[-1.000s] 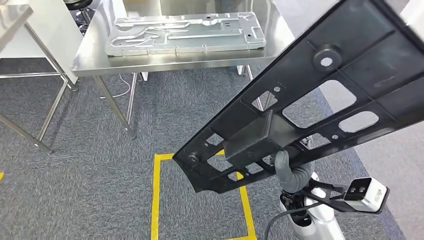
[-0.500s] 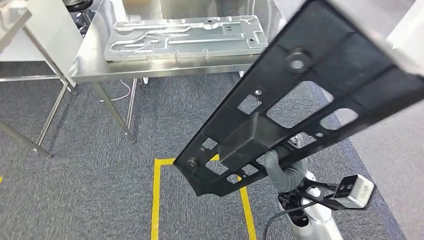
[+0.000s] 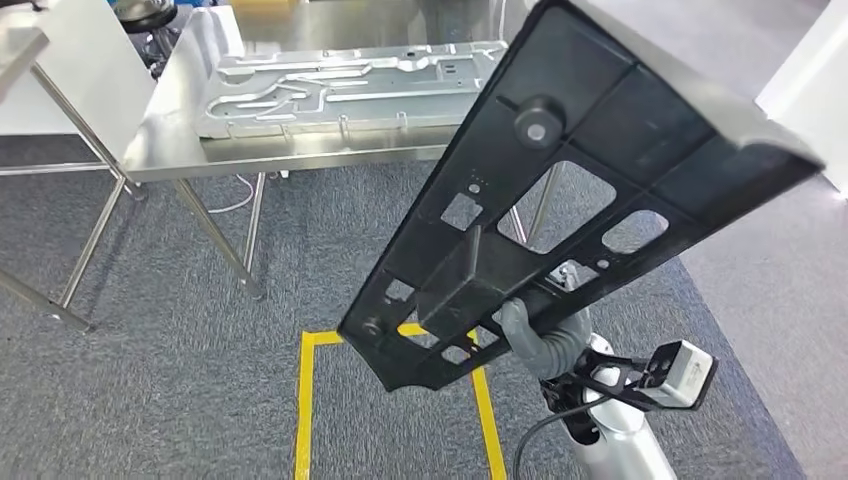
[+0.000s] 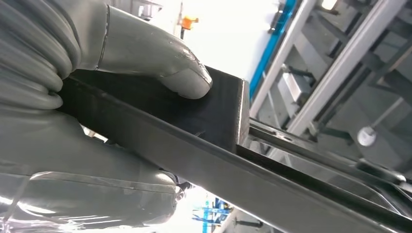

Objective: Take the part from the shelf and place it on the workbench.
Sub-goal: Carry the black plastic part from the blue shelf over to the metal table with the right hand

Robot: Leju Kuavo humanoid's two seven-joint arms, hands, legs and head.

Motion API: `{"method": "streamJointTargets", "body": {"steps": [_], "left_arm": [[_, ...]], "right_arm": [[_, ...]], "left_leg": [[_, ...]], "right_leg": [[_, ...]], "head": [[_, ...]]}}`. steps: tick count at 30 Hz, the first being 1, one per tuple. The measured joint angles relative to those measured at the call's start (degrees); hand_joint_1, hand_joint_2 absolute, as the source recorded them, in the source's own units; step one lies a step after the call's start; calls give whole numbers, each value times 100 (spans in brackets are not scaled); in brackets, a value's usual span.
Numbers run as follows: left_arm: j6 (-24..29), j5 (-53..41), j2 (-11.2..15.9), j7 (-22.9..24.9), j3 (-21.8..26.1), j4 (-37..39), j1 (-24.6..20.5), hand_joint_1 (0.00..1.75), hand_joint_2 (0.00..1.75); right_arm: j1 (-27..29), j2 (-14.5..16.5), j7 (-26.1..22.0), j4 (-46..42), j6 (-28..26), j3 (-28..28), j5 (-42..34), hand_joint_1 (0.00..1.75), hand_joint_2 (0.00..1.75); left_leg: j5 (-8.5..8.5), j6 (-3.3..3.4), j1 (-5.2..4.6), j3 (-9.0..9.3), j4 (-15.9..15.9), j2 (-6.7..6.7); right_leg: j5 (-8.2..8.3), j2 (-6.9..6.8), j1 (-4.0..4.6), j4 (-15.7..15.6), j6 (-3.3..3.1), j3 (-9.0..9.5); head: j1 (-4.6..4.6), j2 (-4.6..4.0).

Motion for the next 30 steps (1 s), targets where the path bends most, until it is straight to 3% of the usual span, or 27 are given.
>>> {"method": "streamJointTargets", "body": {"steps": [2, 4, 7, 8, 9, 11, 13, 14, 17, 19, 20, 22, 23, 24, 25, 27, 28, 30], "left_arm": [[-17, -9, -5, -9, 12, -1, -2, 0, 175], [-50, -8, -8, -21, 19, -1, 4, 0, 175], [-89, -8, -10, -31, 38, -1, 9, 0, 175], [-97, -8, -10, -32, 44, -1, 14, 0, 175], [-102, -8, -10, -32, 47, -1, 20, 0, 175], [-112, -4, -12, -32, 48, -1, 25, 0, 175], [-126, -1, -13, -32, 48, 0, 17, 0, 175], [-133, -1, -14, -32, 48, 0, 9, 0, 175], [-147, -1, -16, -31, 47, -1, -16, 0, 175], [-149, -2, -18, -31, 46, -1, -27, 0, 175], [-145, -2, -18, -31, 46, -1, -29, 0, 175], [-137, -3, -20, -26, 46, -1, -25, 0, 175], [-133, -2, -22, -21, 45, -1, -15, 0, 175], [-133, -2, -24, -17, 45, -1, -3, 0, 175], [-132, -2, -26, -13, 44, 0, 7, 0, 175], [-132, -2, -25, -12, 44, 0, 17, 0, 175], [-132, -1, -22, -11, 44, 1, 18, 0, 175], [-133, -8, -19, -9, 43, 1, 7, 0, 175]], "right_arm": [[-60, -3, 39, -17, -91, 49, 47, 175, 175], [-151, -14, 133, -88, -164, 98, 48, 175, 175], [-200, -68, 253, -221, -220, 180, 25, 175, 175], [-191, -92, 281, -256, -229, 212, 24, 175, 175], [-185, -115, 301, -285, -233, 241, 25, 175, 175], [-184, -145, 318, -321, -221, 306, 18, 175, 175], [-191, -167, 318, -326, -179, 385, -8, 175, 175], [-194, -177, 315, -319, -147, 426, -33, 175, 175], [-207, -196, 292, -280, -86, 524, -118, 175, 175], [-216, -197, 274, -258, -84, 574, -137, 175, 175], [-216, -197, 268, -253, -88, 598, -135, 175, 175], [-202, -194, 267, -244, -108, 635, -116, 175, 175], [-184, -190, 275, -242, -125, 645, -96, 175, 175], [-162, -184, 288, -243, -144, 653, -71, 175, 175], [-140, -177, 305, -250, -167, 661, -45, 175, 175], [-106, -153, 331, -285, -203, 672, -5, 175, 175], [-97, -140, 338, -307, -216, 674, 10, 175, 175], [-82, -124, 343, -354, -230, 674, 35, 175, 175]], "left_leg": [[-1, 49, 16, 31, -59, -1], [-1, 109, 54, 98, -131, 8], [-59, 162, 64, 178, -153, 12], [-90, 163, 64, 211, -152, 6], [-126, 157, 64, 256, -151, -1], [-213, 128, 66, 376, -146, -11], [-304, 71, 53, 460, -138, -15], [-338, 39, 45, 478, -139, -14], [-400, -58, 44, 521, -164, -2], [-523, -119, 57, 460, 51, 2], [-651, -146, 65, 328, 334, 2], [-942, -187, 75, -129, 1131, 3], [-993, -198, 78, -340, 1434, 3], [-922, -199, 79, -467, 1541, 3], [-731, -191, 79, -479, 1412, 3], [-190, -142, 74, -248, 658, 1], [-23, -109, 59, -110, 300, -1], [51, -41, 27, 29, -52, -7]], "right_leg": [[-30, 2, -4, -6, 62, 19], [-182, -7, -3, 270, 113, -100], [-575, -16, -34, 1367, 166, -751], [-577, -16, -47, 1602, 182, -938], [-453, -18, -59, 1620, 193, -1024], [83, -29, -79, 1017, 195, -872], [443, -45, -70, 317, 164, -607], [485, -48, -61, 138, 140, -537], [415, -22, -43, 46, 37, -484], [393, -21, -61, 0, -35, -413], [377, -27, -68, -16, -63, -374], [323, -35, -61, -20, -95, -316], [291, -31, -57, -19, -98, -284], [255, -24, -54, -18, -97, -241], [216, -17, -53, -18, -92, -188], [125, -9, -53, -21, -67, -67], [80, -5, -46, -19, -40, -22], [36, 2, -34, -32, 29, 32]], "head": [[0, 0], [0, 0], [0, 0], [0, 0], [1, 0], [1, 0], [0, 0], [0, 0], [0, 0], [0, 0], [-1, 0], [-1, 0], [0, 0], [0, 0], [0, 0], [0, 0], [0, 0], [0, 0]]}}
